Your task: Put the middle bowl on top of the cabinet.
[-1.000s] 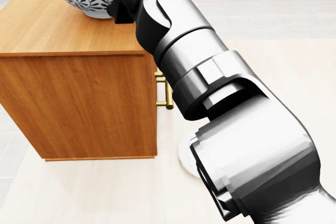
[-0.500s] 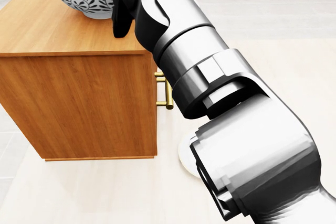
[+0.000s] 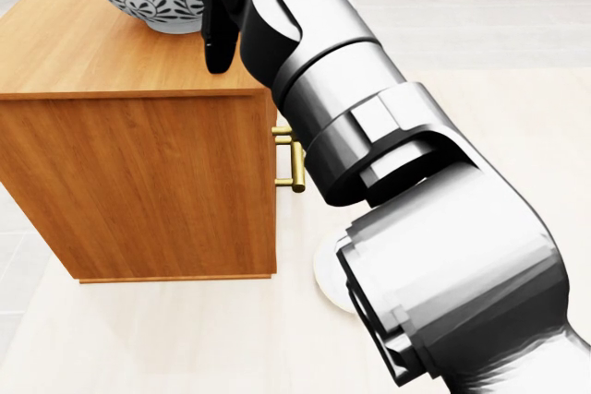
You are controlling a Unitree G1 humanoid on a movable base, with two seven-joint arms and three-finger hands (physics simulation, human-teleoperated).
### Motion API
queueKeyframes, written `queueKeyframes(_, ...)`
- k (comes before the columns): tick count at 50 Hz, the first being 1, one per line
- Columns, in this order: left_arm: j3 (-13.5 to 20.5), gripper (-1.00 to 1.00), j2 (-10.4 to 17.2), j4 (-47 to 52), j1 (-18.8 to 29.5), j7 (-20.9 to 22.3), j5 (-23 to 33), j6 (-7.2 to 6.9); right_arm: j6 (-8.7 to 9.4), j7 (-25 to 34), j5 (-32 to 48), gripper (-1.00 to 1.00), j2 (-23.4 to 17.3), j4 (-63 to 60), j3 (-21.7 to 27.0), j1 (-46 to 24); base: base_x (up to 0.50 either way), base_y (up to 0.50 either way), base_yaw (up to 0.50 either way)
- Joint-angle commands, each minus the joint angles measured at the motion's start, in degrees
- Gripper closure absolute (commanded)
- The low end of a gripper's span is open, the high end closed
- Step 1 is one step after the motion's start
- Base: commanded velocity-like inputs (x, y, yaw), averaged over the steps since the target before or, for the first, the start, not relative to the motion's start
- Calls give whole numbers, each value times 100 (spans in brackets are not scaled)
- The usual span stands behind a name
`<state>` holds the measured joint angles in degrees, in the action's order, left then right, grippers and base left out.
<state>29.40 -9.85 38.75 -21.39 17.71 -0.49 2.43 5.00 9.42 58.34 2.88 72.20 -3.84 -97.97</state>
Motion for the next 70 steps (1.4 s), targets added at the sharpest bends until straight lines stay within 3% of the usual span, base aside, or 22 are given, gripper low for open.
queueKeyframes(1,2,-100,15,10,17,77,-172,25,0,70,4,-100,-45,-36,-31,-64,0,0,0)
queueKeyframes(35,19,-100,-11,369,-8,111,-272,-230,0,76,-173,-100,-594,37,128,-228,0,0,0)
queueKeyframes(41,2,-100,-28,308,6,122,-229,-180,0,90,-205,-100,-720,57,158,-244,0,0,0)
queueKeyframes(45,2,-100,-23,329,23,122,-250,-226,0,49,-210,-100,-781,101,162,-177,0,0,0)
queueKeyframes(50,-65,-100,-42,225,14,124,-147,-113,0,5,-266,-100,-880,141,227,-147,0,0,0)
queueKeyframes(56,5,-100,2,223,39,108,-209,-165,0,-32,-286,-100,-1123,243,268,-146,0,0,0)
queueKeyframes(60,-39,-100,-3,154,46,103,-137,-100,0,-57,-289,-100,-1255,270,292,-127,0,0,0)
queueKeyframes(70,-80,-100,8,152,42,93,-122,-100,0,-100,-272,-100,-1633,351,356,-127,0,0,0)
